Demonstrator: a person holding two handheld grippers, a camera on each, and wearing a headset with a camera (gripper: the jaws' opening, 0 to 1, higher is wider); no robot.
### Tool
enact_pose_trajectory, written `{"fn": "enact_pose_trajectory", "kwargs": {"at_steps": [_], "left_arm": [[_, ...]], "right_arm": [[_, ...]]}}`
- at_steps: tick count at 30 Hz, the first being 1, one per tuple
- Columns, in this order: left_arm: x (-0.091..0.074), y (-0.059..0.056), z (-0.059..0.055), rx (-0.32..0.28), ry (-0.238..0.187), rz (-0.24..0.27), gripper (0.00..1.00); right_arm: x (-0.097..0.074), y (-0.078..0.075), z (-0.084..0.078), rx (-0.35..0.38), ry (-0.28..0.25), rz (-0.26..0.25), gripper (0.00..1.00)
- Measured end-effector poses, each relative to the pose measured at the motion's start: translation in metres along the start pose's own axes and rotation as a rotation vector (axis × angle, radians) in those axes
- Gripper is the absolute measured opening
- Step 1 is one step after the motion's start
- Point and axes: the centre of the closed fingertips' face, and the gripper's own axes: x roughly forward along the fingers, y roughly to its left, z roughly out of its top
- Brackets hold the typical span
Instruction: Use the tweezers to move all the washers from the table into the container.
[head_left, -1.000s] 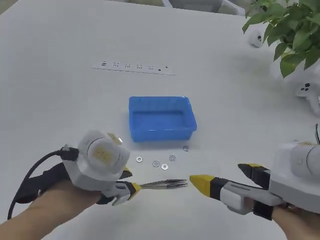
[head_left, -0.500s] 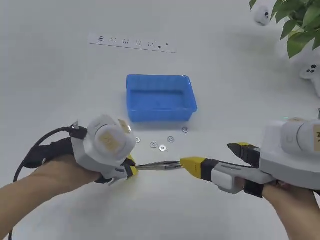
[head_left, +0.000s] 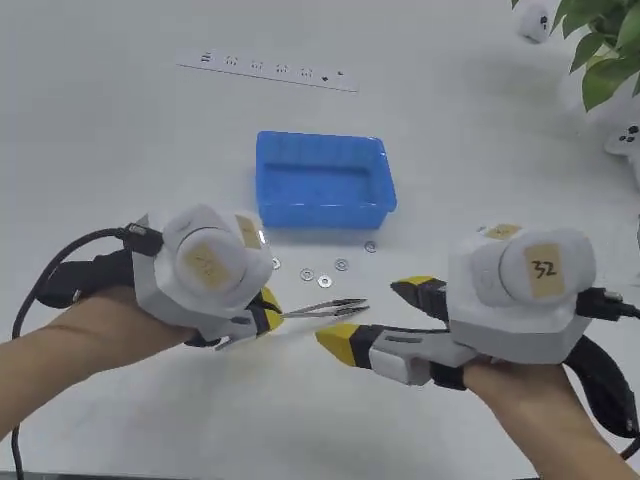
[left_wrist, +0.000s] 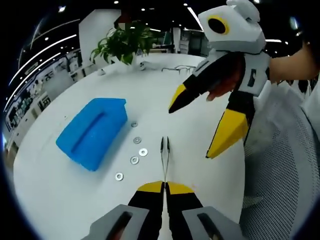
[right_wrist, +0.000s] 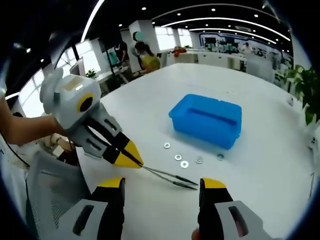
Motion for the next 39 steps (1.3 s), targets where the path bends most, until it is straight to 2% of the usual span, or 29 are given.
{"fn": "enact_pose_trajectory", "kwargs": {"at_steps": [3,5,6,7,8,10,12,14,16,19,21,25,28,33,34,35,37,39], "left_arm": [[-0.010,-0.003,0.011,0.017,-0.026,0.009,0.00],[-0.016,-0.006,0.018,0.044,-0.035,0.012,0.00],[-0.018,-0.007,0.021,0.054,-0.039,0.014,0.00],[-0.020,-0.008,0.024,0.061,-0.044,0.016,0.00],[-0.021,-0.009,0.027,0.063,-0.045,0.016,0.00],[-0.025,-0.012,0.033,0.067,-0.051,0.013,0.00],[-0.028,-0.015,0.040,0.076,-0.063,0.005,0.00],[-0.029,-0.018,0.044,0.091,-0.066,-0.002,0.00],[-0.031,-0.020,0.047,0.106,-0.071,-0.005,0.00],[-0.032,-0.020,0.050,0.119,-0.060,-0.005,0.00],[-0.035,-0.021,0.051,0.124,-0.062,-0.003,0.00],[-0.042,-0.023,0.059,0.117,-0.098,-0.001,0.00],[-0.039,-0.023,0.055,0.106,-0.097,0.007,0.00],[-0.040,-0.017,0.053,0.029,-0.147,0.065,0.01],[-0.040,-0.019,0.048,0.009,-0.140,0.063,0.06],[-0.040,-0.019,0.045,-0.030,-0.139,0.068,0.10],[-0.045,-0.020,0.042,-0.112,-0.166,0.072,0.18],[-0.053,-0.016,0.037,-0.206,-0.208,0.119,0.23]], "right_arm": [[0.006,0.005,0.001,-0.069,0.023,0.018,0.49],[0.010,0.012,-0.001,-0.112,0.053,0.074,0.38],[0.011,0.012,0.002,-0.128,0.043,0.072,0.32],[0.013,0.015,0.001,-0.171,0.056,0.093,0.29],[0.013,0.015,0.000,-0.187,0.067,0.096,0.26],[0.016,0.013,-0.001,-0.285,0.092,0.085,0.20],[0.017,0.011,-0.001,-0.333,0.102,0.074,0.16],[0.019,0.018,0.000,-0.351,0.101,0.110,0.13],[0.020,0.021,0.001,-0.348,0.099,0.111,0.08],[0.020,0.024,0.000,-0.411,0.103,0.103,0.06],[0.019,0.026,0.002,-0.405,0.099,0.105,0.06],[0.016,0.034,0.007,-0.395,0.075,0.123,0.04],[0.018,0.034,0.004,-0.439,0.080,0.103,0.04],[0.021,0.033,0.006,-0.433,0.072,0.091,0.03],[0.021,0.033,0.007,-0.432,0.071,0.087,0.03],[0.021,0.033,0.007,-0.434,0.072,0.085,0.03],[0.020,0.032,0.006,-0.433,0.072,0.082,0.03],[0.019,0.030,0.007,-0.418,0.069,0.076,0.03]]}}
